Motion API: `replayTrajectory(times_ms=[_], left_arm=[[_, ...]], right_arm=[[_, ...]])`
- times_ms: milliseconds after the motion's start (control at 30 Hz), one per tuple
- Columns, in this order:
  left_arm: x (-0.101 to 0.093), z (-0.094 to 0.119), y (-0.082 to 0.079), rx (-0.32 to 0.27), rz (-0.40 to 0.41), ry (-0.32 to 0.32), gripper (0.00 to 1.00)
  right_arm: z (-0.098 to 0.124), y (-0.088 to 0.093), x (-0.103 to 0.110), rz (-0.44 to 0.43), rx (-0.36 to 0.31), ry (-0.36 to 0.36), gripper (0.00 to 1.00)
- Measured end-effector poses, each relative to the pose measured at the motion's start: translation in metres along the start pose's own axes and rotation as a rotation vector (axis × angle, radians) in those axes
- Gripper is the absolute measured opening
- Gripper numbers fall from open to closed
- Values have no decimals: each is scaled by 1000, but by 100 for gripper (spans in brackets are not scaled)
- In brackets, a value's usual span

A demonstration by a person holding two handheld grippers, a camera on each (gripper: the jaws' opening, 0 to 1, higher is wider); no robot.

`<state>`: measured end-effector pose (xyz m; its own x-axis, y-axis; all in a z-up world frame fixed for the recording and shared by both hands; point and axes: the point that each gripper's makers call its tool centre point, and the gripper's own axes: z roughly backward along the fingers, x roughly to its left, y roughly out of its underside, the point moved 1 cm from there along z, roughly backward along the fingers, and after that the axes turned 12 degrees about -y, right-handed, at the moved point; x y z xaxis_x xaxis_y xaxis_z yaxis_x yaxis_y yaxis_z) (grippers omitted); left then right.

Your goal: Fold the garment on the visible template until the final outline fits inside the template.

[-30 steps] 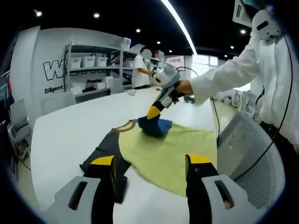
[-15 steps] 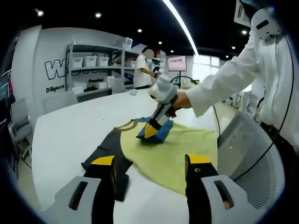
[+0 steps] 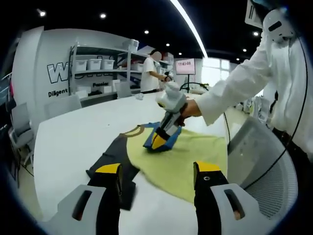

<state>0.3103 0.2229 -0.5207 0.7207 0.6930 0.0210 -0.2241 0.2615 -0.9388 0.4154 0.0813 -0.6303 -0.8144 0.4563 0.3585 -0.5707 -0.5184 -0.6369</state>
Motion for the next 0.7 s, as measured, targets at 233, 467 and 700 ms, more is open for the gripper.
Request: replayTrajectory(times_ms=[233, 467, 700], left_arm=[[0, 1, 1, 1, 0, -1, 56], [-1, 2, 0, -1, -3, -2, 56], [-5, 1, -1, -3, -3, 3, 56]], right_arm=[[-3, -2, 8, 10, -14, -21, 10], [3, 3, 7, 44, -10, -6, 17], [11, 2, 3, 72, -42, 13, 27]])
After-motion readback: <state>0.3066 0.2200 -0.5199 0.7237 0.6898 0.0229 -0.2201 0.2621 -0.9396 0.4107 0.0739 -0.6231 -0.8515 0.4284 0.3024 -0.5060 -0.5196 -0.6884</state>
